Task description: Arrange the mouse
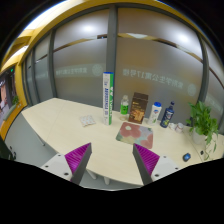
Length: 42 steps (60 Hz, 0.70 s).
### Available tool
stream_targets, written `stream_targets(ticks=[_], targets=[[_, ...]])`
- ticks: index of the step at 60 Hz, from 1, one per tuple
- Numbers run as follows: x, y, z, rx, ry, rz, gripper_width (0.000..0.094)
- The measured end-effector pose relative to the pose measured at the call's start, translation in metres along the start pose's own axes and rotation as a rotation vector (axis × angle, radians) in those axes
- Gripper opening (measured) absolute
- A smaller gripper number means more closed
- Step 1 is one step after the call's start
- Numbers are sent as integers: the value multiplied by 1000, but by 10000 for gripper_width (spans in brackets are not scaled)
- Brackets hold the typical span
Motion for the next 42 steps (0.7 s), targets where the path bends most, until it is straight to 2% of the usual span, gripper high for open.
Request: stream_targets(ticks=[8, 18, 33, 42], targets=[[-34, 2, -25, 30, -29, -46, 853], [-107, 14, -86, 85, -88, -131, 851], [-263, 42, -191, 161, -221, -312, 852], [-360, 35, -225, 150, -250, -371, 855]])
Point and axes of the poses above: the point between the fingertips, and its own axes, seen from behind it with the camera up: x to the left, z up, y backward, against the way the camera looks, the point moved 9 cm from there along y, backward, against the way the camera looks, and after that the axes turned 13 degrees about z, right-handed, at the moved point
